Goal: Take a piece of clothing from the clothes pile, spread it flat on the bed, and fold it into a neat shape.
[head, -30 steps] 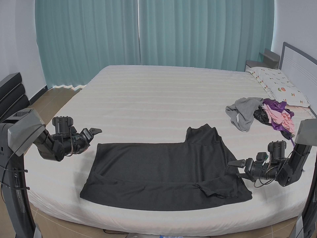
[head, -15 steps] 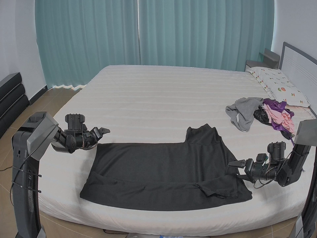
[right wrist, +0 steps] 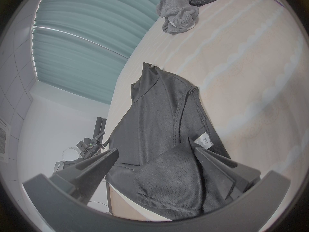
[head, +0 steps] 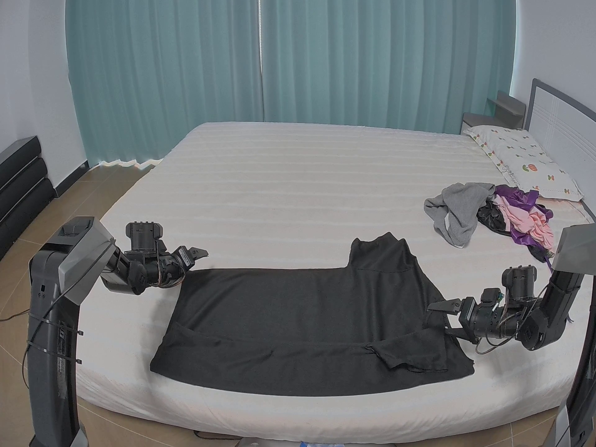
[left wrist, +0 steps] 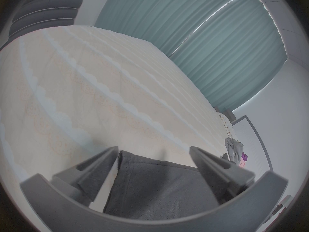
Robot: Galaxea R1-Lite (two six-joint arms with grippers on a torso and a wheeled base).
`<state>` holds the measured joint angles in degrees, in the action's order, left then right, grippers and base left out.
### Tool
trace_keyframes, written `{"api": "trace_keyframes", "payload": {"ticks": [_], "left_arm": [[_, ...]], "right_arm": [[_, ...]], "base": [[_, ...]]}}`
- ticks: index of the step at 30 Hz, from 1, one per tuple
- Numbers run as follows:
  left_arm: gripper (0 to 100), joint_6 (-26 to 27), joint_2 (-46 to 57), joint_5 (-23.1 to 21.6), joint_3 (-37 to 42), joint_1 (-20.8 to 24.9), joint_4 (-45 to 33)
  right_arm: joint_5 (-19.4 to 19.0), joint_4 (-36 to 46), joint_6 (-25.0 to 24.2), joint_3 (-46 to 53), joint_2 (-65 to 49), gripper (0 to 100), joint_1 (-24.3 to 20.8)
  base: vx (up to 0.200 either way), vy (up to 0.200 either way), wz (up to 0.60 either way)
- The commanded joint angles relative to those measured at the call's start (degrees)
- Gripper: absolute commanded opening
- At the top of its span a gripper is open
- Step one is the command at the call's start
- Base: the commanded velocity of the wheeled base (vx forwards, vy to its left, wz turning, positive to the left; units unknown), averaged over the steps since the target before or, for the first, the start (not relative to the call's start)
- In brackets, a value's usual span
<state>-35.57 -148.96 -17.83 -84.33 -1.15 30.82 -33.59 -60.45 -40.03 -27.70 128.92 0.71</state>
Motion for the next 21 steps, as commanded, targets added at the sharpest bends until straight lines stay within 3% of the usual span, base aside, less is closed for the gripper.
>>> {"api": "trace_keyframes", "payload": {"ticks": [1,4,11,16,21], "left_arm": [[0,-0.02,-0.11,-0.01,0.22,-0.08,0.03],[0,-0.02,0.25,0.34,1.28,-0.08,0.03],[0,-0.55,0.51,5.79,1.37,-0.08,0.65],[0,-2.84,1.83,7.64,1.81,-0.61,0.91],[0,-6.70,3.23,7.99,2.07,-0.70,0.91]], "right_arm": [[0.01,-0.02,0.04,0.01,0.11,100,0.00],[0.01,-0.02,0.04,0.01,0.11,100,0.00],[0.45,-0.10,-0.13,-1.31,-0.07,100,0.00],[6.34,0.34,0.04,-4.65,-0.16,100,-0.71],[9.15,2.71,0.22,-9.74,0.64,100,-1.85]], "base": [[0.000,0.000,0.00],[0.000,0.000,0.00],[0.000,0.000,0.00],[0.000,0.000,0.00],[0.000,0.000,0.00]]}}
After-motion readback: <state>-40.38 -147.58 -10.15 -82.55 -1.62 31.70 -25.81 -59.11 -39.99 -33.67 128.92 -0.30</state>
